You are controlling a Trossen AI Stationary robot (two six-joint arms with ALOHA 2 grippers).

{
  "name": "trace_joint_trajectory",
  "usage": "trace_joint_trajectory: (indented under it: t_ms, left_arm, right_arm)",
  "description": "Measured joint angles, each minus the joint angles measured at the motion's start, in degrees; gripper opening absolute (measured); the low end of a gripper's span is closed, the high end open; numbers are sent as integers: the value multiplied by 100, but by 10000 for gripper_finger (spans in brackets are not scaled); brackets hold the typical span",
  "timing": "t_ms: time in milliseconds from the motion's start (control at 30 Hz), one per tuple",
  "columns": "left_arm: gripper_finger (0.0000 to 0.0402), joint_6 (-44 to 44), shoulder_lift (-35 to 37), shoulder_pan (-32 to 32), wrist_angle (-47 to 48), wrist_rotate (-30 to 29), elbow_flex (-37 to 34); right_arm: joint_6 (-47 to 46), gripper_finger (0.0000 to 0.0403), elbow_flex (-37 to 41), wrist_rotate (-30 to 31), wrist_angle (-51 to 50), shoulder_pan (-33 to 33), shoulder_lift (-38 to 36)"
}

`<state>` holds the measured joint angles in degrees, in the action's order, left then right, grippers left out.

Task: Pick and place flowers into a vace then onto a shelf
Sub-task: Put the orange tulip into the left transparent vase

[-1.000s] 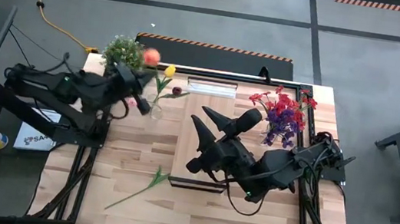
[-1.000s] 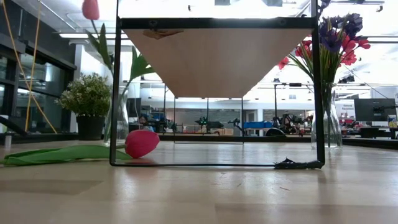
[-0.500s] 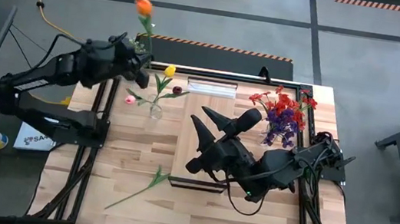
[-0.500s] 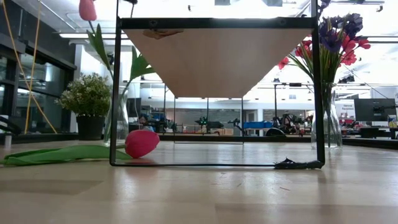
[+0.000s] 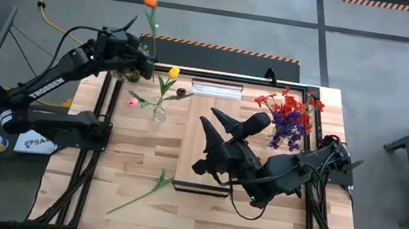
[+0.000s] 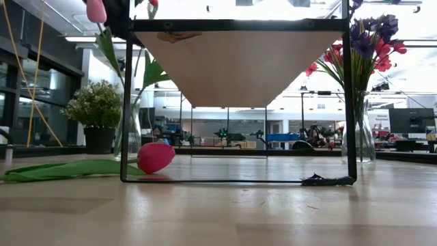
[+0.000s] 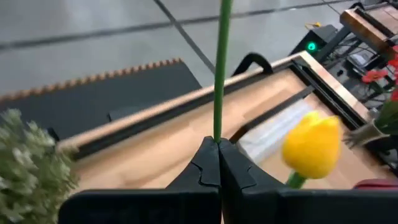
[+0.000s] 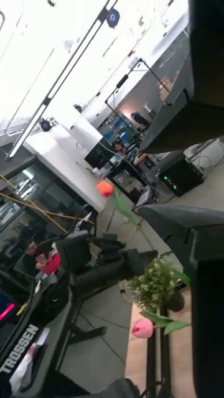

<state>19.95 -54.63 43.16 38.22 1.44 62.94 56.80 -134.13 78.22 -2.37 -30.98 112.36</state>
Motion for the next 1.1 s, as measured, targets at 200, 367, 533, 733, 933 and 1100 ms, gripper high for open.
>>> trace_joint_trajectory:
  t_ms: [200, 367, 533, 733, 933, 1100]
  left_arm:
    - [22, 362, 0, 72, -228, 406, -505]
    - [22, 536, 0, 72, -247, 710, -740]
    - [22, 609, 36, 72, -168, 841, -754]
    - [22, 634, 209, 72, -12, 980, -756]
    - [22, 645, 245, 70, 193, 882, -756]
    - [22, 735, 240, 70, 181, 866, -756]
  right_arm:
    - [7, 134, -2, 19, -15, 0, 0]
    - [9, 134, 0, 93, -17, 2, 0]
    - [13, 130, 0, 94, -17, 24, 0]
    - [22, 130, 0, 93, -15, 24, 0]
    - [17, 129, 0, 76, -15, 24, 0]
    - [-28, 130, -1, 72, -15, 24, 0]
